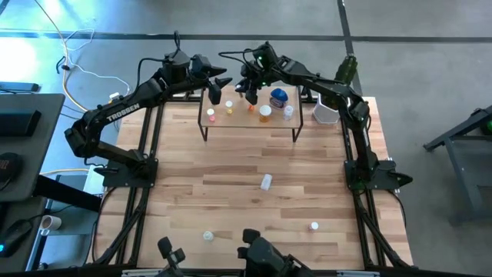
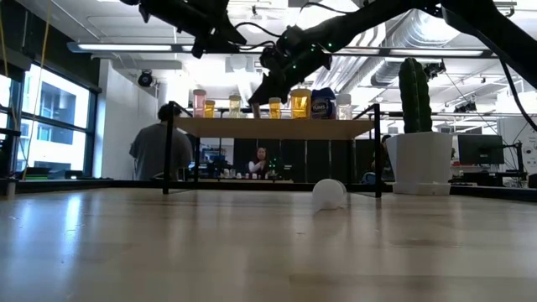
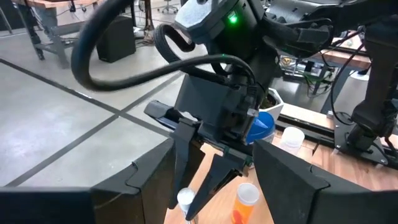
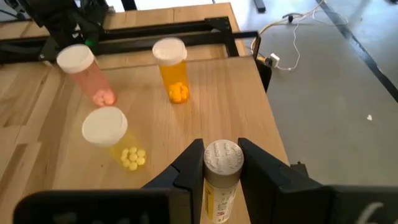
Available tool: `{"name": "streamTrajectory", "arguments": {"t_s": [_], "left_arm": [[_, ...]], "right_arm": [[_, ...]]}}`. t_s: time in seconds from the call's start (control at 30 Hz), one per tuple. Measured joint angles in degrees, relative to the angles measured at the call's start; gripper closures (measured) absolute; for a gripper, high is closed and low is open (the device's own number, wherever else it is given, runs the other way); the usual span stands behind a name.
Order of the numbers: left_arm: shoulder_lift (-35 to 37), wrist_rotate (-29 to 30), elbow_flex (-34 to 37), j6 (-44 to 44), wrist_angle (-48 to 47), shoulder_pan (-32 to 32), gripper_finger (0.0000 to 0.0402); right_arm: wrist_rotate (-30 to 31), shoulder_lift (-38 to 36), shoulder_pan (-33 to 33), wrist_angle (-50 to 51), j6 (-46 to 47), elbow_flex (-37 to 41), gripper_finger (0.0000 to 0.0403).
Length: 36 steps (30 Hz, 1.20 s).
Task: Pick and place medicine bottles onto shelf by color
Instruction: Put the white yellow pill bottle on the shelf
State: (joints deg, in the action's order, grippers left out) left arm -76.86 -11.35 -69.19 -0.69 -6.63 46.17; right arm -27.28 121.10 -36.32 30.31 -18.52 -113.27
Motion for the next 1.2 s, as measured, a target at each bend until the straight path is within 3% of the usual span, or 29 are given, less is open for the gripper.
{"name": "streamTrajectory", "arguments": {"t_s": [1.2], "left_arm": [[0.0,0.0,0.0,0.0,0.0,0.0,0.0197]], "right_arm": [[4.8,0.1,0.0,1.3,-3.9,0.6,0.0331]]}}
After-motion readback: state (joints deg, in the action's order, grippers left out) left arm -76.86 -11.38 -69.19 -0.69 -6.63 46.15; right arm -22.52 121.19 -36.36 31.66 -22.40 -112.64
